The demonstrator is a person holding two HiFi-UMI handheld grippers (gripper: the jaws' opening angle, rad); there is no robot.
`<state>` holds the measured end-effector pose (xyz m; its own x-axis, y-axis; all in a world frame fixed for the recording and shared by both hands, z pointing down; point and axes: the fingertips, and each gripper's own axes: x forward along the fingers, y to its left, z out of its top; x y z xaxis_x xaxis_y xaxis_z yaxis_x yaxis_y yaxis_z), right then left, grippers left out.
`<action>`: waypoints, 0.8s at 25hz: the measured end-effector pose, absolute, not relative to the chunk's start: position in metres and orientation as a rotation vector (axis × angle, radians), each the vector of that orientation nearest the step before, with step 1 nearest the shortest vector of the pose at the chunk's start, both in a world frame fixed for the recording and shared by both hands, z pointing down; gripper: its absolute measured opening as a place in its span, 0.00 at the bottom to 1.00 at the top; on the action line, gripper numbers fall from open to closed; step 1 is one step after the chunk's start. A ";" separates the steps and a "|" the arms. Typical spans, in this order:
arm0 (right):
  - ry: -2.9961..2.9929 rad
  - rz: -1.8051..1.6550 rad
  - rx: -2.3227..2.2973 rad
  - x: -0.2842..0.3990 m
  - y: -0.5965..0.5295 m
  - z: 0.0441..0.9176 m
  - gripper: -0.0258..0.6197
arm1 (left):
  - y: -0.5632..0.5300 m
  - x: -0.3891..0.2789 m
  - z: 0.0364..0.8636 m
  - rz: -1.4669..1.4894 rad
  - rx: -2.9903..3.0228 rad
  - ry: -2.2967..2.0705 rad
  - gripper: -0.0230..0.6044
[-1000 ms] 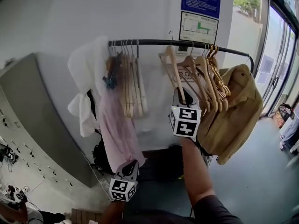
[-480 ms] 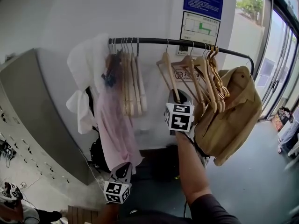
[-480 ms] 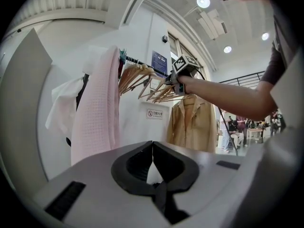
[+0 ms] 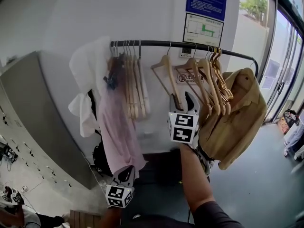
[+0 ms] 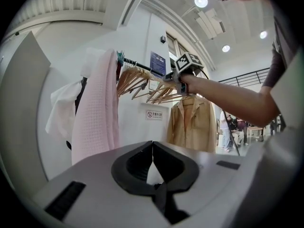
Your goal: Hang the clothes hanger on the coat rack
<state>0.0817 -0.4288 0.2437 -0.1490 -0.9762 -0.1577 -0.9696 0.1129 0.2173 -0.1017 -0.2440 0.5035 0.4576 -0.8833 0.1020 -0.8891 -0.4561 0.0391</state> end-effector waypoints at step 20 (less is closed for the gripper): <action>-2.329 -0.115 1.883 0.114 -0.222 0.494 0.06 | -0.257 -0.043 0.507 0.091 2.725 -1.380 0.05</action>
<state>0.1144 -0.2217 0.4936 -0.2043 -0.9768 0.0639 -0.9658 0.2117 0.1497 -0.0427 -0.2570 0.5069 0.5912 -0.8013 0.0919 -0.8064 -0.5893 0.0494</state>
